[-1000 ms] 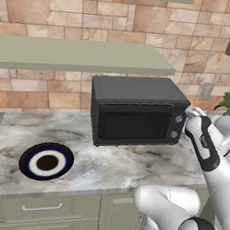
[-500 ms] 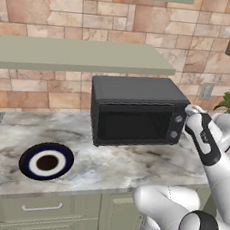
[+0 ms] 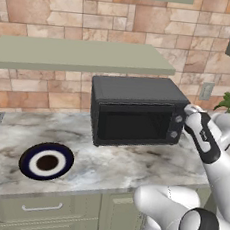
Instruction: Pull the toaster oven rack outwards. Pick up the baguette from the plate and place it on the toaster oven rack. Close the toaster oven door fully and set the temperature to the lowest setting.
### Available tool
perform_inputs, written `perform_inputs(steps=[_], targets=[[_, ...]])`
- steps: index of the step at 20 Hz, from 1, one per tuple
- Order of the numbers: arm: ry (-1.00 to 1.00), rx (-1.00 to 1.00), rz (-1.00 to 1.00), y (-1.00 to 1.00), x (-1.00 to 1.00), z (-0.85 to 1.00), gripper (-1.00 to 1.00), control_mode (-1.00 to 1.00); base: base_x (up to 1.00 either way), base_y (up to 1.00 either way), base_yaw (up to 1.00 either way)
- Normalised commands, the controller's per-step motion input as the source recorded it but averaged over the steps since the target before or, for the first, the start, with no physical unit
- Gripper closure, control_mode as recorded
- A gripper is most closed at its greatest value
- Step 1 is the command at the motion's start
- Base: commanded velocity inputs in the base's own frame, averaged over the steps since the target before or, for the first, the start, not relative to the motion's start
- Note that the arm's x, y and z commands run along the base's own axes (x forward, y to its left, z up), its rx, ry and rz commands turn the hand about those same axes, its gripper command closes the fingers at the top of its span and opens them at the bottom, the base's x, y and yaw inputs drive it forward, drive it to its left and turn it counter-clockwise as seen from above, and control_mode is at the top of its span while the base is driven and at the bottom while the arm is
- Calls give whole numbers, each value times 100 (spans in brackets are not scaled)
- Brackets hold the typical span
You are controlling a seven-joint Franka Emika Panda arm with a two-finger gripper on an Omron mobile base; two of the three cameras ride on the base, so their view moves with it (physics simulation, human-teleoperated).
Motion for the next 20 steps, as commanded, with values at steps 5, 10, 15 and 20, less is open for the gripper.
perform_inputs(steps=[5,10,15,20], targets=[[0,1,0,0,6,-15,-100,-100,0,0,0],[0,1,1,0,11,-9,-100,-100,0,0,0],[0,1,0,0,16,-6,-100,-100,0,0,0],[-1,0,0,0,15,-6,-100,-100,0,0,0]])
